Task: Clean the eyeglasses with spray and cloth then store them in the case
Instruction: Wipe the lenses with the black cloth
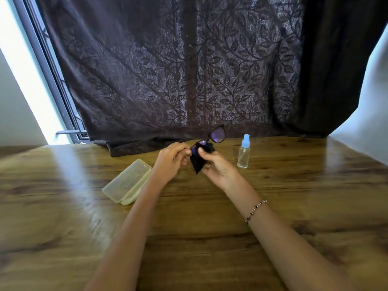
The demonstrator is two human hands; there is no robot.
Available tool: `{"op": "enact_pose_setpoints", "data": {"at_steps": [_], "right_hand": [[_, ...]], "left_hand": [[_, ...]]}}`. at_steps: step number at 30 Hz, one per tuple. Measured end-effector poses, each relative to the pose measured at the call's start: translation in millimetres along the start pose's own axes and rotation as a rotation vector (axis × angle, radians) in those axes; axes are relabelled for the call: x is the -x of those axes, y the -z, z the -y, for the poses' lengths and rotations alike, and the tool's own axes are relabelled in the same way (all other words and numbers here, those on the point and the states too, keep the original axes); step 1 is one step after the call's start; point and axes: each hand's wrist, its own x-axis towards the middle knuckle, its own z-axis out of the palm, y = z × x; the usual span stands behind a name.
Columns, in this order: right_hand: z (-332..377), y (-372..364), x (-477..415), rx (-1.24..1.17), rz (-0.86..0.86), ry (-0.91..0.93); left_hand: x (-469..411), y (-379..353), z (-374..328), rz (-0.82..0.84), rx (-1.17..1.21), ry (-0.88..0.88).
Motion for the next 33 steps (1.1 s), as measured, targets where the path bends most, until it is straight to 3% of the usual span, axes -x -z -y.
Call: {"op": "enact_pose_setpoints", "data": {"at_steps": [7, 14, 20, 23, 27, 30, 33], "right_hand": [[0.2, -0.1, 1.3, 0.049, -0.132, 0.027], [0.5, -4.9, 5.8, 0.297, -0.165, 0.251], [-2.9, -9.9, 3.2, 0.291, -0.259, 0.302], [-3.3, -10.2, 5.8, 0.563, -0.393, 0.496], [0.6, -11.8, 13.4, 0.948, -0.46, 0.929], [-5.7, -13.0, 18.8, 1.225, -0.319, 1.174], [-19.4, -10.4, 22.4, 1.515, -0.097, 1.287]], "left_hand": [[0.7, 5.7, -1.5, 0.028, 0.007, 0.021], [-0.3, 8.3, -0.1, 0.005, 0.005, 0.06], [-2.9, 11.5, -0.9, -0.019, -0.007, 0.087], [-4.4, 12.5, 0.1, -0.071, -0.025, 0.12], [-6.0, 13.2, -2.4, -0.103, -0.048, 0.138], [-7.1, 11.2, -5.2, -0.085, -0.024, 0.148], [-6.3, 12.0, -4.0, -0.09, 0.008, 0.161]]}}
